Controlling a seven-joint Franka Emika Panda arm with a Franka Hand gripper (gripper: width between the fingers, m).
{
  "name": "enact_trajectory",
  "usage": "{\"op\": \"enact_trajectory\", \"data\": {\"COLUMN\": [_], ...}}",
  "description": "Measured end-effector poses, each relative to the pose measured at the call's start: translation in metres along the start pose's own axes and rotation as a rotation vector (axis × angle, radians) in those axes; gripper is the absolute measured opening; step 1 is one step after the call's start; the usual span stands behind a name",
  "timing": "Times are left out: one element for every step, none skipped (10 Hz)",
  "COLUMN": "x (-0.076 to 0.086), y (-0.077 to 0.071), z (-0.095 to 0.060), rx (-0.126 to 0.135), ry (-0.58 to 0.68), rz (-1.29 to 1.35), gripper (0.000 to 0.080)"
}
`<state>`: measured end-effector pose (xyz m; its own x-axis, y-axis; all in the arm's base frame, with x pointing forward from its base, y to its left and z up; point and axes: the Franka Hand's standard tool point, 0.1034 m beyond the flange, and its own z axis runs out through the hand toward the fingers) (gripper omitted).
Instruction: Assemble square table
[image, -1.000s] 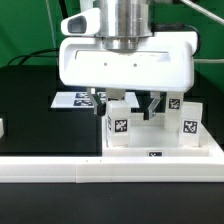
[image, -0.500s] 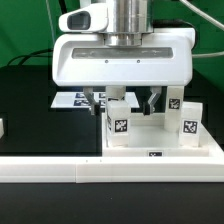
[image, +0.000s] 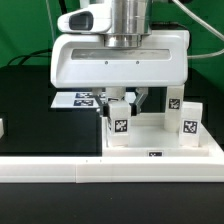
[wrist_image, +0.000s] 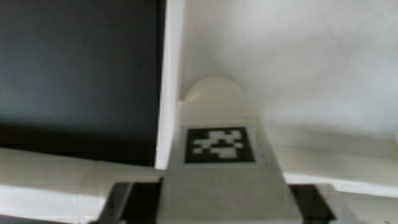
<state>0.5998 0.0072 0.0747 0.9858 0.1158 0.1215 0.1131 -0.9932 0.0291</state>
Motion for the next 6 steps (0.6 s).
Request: {"op": "enact_trajectory", "data": {"x": [0.0000, -0.0001, -0.0001, -0.0001, 0.0016, 0.0017], "y": [0.0000, 0.0001, 0.0001, 0.0001, -0.0008, -0.0010], "z": [0.0000, 0.0001, 0.0001, 0.0002, 0.0003, 0.0004], "rx": [0.000, 0.000, 0.000, 0.000, -0.004, -0.008], "ry": [0.000, 0.000, 0.000, 0.000, 0.012, 0.017], "rz": [0.001, 0.023, 0.029, 0.068, 0.199, 0.318], "gripper": [0.0290, 0.0290, 0.0290, 0.0290, 0.0290, 0.0290]}}
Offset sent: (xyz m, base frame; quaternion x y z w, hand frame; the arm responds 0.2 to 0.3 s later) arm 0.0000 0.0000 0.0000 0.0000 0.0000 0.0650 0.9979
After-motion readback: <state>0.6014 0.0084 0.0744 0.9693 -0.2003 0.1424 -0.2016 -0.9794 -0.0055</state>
